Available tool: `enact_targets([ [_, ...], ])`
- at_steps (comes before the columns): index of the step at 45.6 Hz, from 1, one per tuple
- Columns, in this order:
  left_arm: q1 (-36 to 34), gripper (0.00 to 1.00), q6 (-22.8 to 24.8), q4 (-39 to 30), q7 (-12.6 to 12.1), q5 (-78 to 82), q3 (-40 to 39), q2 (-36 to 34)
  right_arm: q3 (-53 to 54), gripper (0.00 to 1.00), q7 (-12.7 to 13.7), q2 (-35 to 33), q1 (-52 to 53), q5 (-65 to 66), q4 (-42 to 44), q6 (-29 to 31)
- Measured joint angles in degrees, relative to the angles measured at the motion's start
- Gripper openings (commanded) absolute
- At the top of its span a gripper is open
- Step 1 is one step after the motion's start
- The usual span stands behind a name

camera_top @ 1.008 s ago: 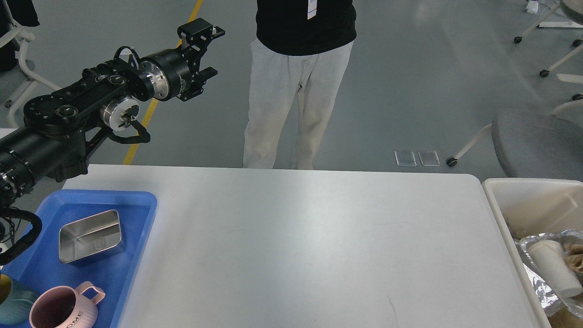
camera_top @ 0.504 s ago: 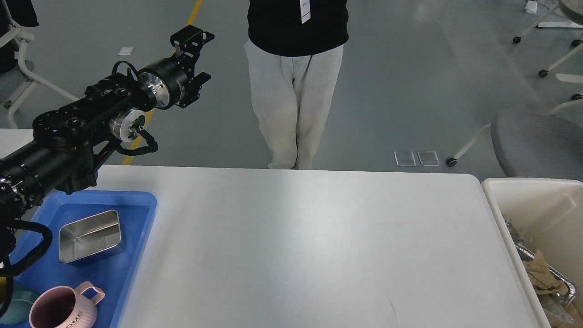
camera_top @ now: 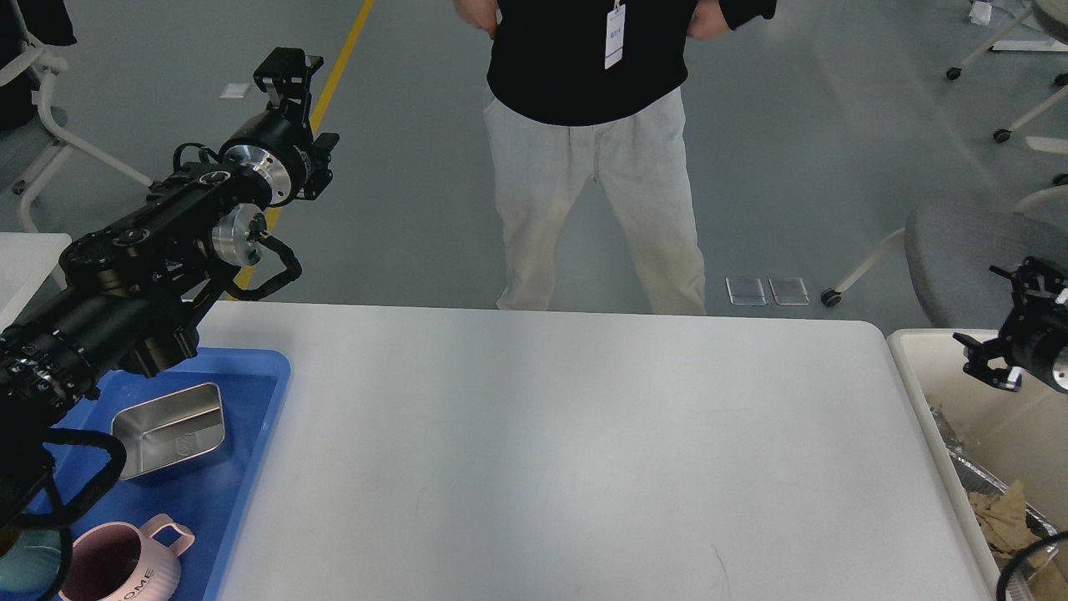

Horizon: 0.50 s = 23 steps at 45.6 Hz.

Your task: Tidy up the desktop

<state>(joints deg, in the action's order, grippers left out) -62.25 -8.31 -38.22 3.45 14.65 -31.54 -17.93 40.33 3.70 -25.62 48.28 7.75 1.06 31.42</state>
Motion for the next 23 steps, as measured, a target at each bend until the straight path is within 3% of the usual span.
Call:
enact_targets([
  [11,0.99,0.97,-0.58,-0.01,2.44,-0.40,-5.52,2.34,9.66,1.00,0.02,9.31,4.15,-0.28,-0.08,-6.80],
  [15,3.08,0.97,-0.58,-0.01,2.64,-1.28,-11.25,5.59,15.53,1.00,0.02,12.65,4.49,-0.28,-0.12,-10.29],
  [23,6.18,0.97,-0.46,0.00,2.72,-1.80,-23.76,9.83,20.50,1.00,-0.13,16.35,4.83,-0.29,-0.17,-11.76],
])
